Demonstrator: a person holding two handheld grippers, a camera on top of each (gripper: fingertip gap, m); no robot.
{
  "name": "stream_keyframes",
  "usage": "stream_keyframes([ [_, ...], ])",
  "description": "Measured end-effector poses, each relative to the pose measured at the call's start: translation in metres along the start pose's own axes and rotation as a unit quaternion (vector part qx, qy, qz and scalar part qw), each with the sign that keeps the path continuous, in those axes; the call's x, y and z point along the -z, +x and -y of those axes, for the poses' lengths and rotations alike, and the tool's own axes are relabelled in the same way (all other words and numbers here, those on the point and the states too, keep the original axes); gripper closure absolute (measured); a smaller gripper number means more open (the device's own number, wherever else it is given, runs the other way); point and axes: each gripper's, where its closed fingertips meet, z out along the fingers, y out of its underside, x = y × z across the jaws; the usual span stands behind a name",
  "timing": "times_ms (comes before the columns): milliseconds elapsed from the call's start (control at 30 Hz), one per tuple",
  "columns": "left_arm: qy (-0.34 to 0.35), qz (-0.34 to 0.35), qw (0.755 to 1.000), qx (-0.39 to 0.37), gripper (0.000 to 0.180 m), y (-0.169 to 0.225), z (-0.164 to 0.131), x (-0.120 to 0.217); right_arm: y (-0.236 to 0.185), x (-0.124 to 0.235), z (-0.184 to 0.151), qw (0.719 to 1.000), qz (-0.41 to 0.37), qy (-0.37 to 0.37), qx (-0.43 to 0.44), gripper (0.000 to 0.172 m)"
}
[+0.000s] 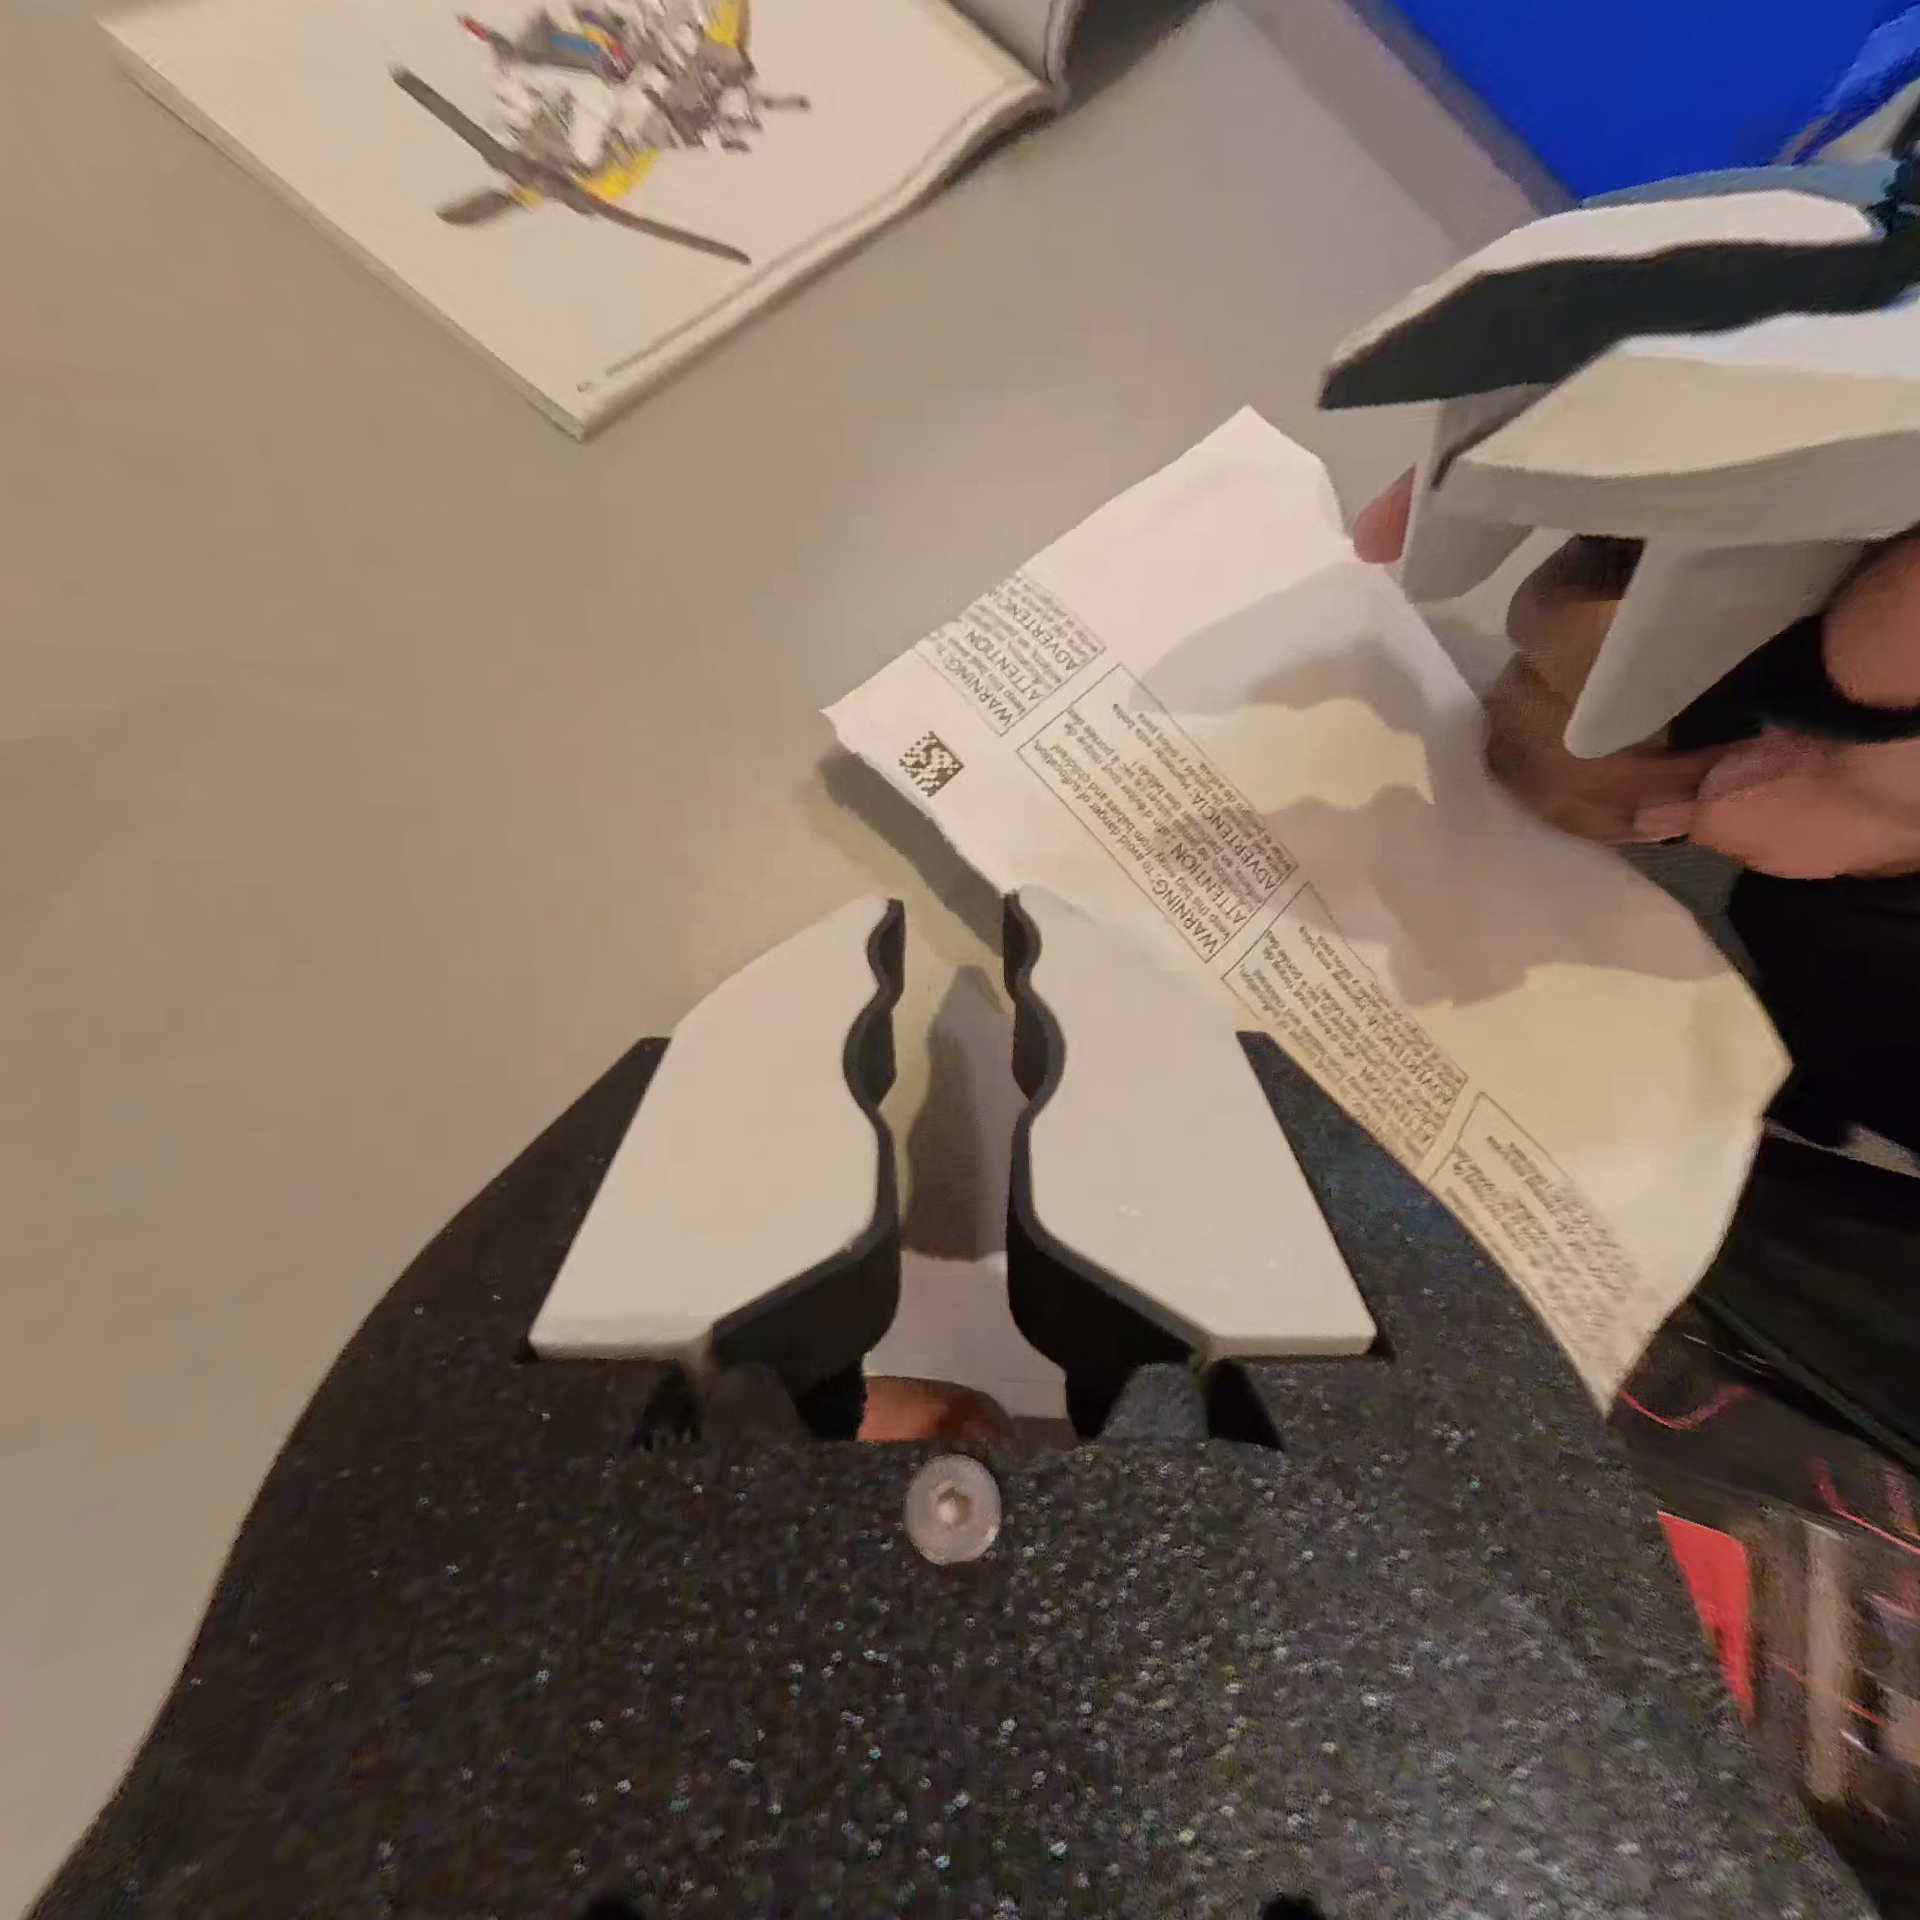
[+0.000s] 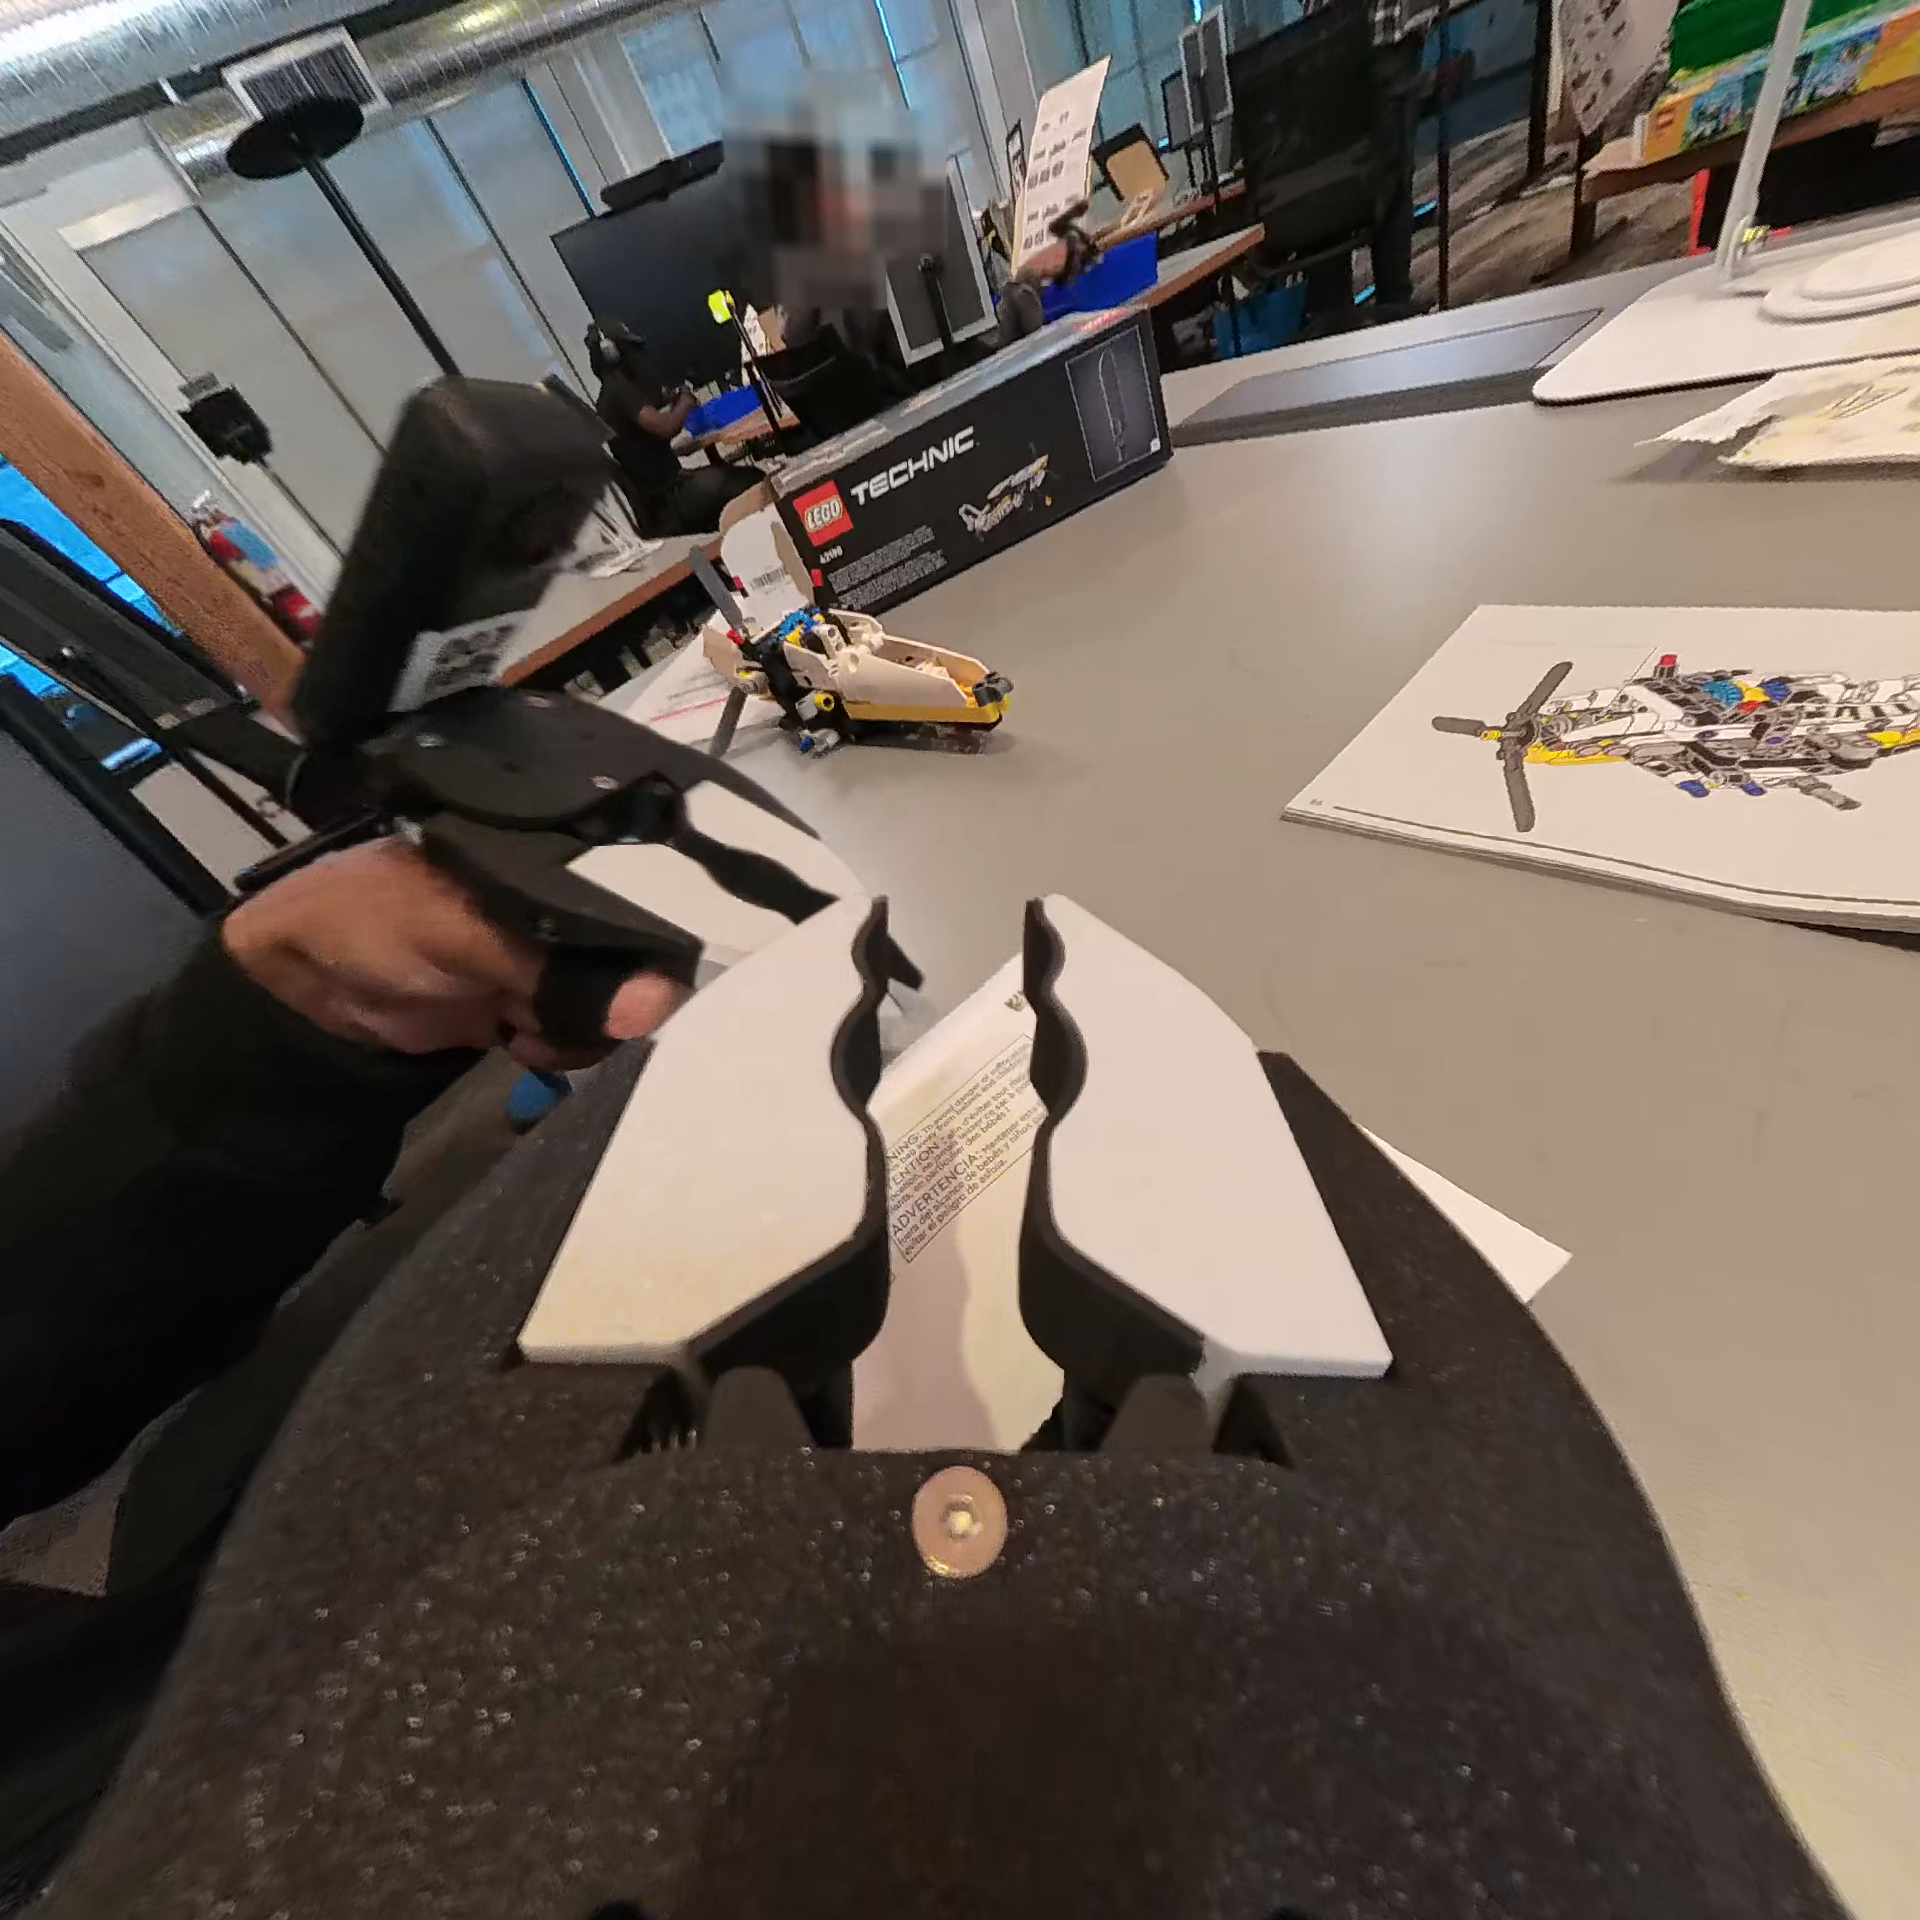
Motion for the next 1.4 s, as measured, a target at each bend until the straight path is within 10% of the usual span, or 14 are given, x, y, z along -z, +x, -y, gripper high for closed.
stream_keyframes([
  [333,-0.067,-0.051,0.996,0.011,0.179,0.003,0.006,-0.024,-0.007,0.004,0.003,1.0,0.025,0.015,0.009,0.146],
  [800,0.31,0.112,0.943,0.039,0.179,0.013,0.119,0.103,-0.079,-0.007,0.029,0.937,-0.094,-0.043,0.334,0.142],
  [1100,0.388,0.027,0.914,0.115,0.179,0.041,0.108,0.138,-0.09,-0.036,0.025,0.933,-0.049,-0.018,0.356,0.109],
  [1400,0.407,0.043,0.908,0.092,0.179,0.045,0.104,0.144,-0.104,-0.027,0.028,0.94,0.003,0.003,0.34,0.14],
])
